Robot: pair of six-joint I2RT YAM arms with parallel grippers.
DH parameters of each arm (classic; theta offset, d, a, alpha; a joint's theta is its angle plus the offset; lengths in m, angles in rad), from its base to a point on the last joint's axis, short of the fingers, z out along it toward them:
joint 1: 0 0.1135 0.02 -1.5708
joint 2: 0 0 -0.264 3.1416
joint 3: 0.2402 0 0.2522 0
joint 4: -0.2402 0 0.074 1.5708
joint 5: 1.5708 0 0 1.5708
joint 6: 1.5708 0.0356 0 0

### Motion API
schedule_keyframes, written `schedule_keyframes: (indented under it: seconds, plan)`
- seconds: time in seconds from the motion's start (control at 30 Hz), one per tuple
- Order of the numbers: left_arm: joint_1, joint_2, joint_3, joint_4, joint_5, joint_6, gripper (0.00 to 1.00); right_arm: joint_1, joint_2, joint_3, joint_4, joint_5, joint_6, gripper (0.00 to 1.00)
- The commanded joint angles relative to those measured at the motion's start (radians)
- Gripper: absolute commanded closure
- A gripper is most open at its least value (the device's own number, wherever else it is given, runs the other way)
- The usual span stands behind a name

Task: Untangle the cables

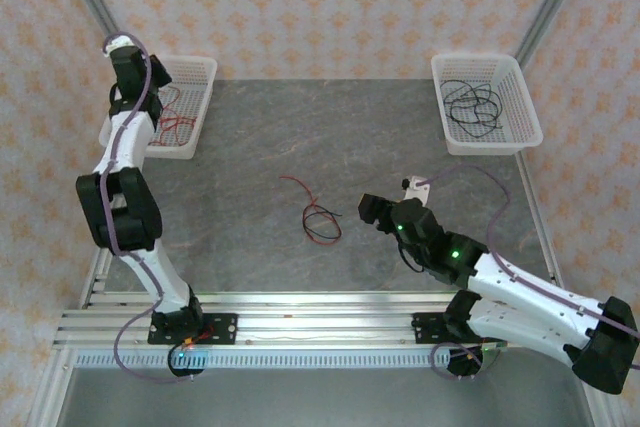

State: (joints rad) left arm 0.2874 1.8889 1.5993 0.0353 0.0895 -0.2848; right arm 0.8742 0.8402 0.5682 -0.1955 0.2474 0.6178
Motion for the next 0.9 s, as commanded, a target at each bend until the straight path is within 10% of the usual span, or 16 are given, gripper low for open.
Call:
schedule_keyframes:
  seconds: [0.0, 0.1, 0.47, 0.87]
  plan:
    - [0.013, 0.067, 0.036, -0.054, -0.019, -0.047, 1.00, -0.001, 0.019, -0.001, -0.014, 0.028, 0.018, 0.14]
    - [0.021, 0.121, 0.042, -0.110, -0.036, -0.089, 1.00, -0.001, 0.040, 0.005, -0.011, 0.023, 0.016, 0.14]
    - [0.018, 0.181, 0.141, -0.302, 0.002, -0.099, 0.38, -0.002, 0.090, 0.008, 0.025, -0.013, 0.007, 0.14]
    - [-0.045, 0.055, 0.249, -0.523, 0.001, -0.045, 0.36, -0.003, 0.265, 0.056, 0.064, -0.093, 0.014, 0.16]
